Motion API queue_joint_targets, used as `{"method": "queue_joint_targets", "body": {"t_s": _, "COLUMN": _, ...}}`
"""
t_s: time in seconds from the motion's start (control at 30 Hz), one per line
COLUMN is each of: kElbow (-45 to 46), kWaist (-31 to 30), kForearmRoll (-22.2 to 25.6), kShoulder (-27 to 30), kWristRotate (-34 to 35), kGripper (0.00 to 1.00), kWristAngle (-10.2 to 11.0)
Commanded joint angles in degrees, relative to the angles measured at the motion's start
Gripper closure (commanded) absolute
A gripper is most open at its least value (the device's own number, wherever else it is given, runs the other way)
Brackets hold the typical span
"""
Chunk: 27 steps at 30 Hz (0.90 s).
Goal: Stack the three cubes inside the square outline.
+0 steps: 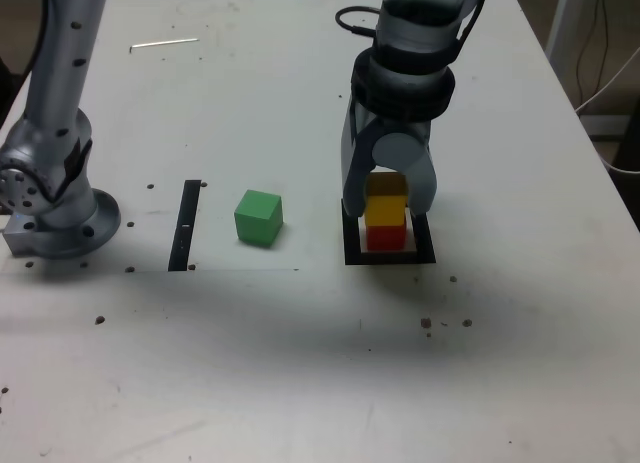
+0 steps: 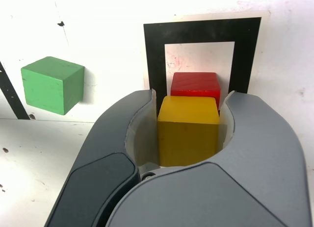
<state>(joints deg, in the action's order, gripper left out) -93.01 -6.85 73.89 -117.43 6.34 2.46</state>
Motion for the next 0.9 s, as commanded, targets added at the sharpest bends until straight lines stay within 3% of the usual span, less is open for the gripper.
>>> {"method": "queue_joint_targets", "body": {"t_s": 0.0, "kElbow": 0.45, "kWaist": 0.20, "kForearmRoll": -0.48, "kShoulder": -0.40, "kWristRotate": -0.24, "kGripper": 0.59, "kWristAngle": -0.24}}
{"method": "queue_joint_targets", "body": {"t_s": 0.23, "kElbow": 1.00, "kWaist": 0.44, "kForearmRoll": -1.10, "kShoulder": -0.28, "kWristRotate": -1.43, "kGripper": 0.18, "kWristAngle": -0.31}}
{"method": "queue_joint_targets", "body": {"t_s": 0.37, "kElbow": 1.51, "kWaist": 0.44, "kForearmRoll": -1.21, "kShoulder": -0.05, "kWristRotate": -1.59, "kGripper": 0.04, "kWristAngle": -0.15}}
{"method": "queue_joint_targets", "body": {"t_s": 0.6, "kElbow": 2.01, "kWaist": 0.44, "kForearmRoll": -1.13, "kShoulder": 1.16, "kWristRotate": -1.53, "kGripper": 0.01, "kWristAngle": 0.60}}
{"method": "queue_joint_targets", "body": {"t_s": 0.87, "kElbow": 3.14, "kWaist": 0.44, "kForearmRoll": -0.07, "kShoulder": 5.95, "kWristRotate": -1.21, "kGripper": 0.01, "kWristAngle": 3.53}}
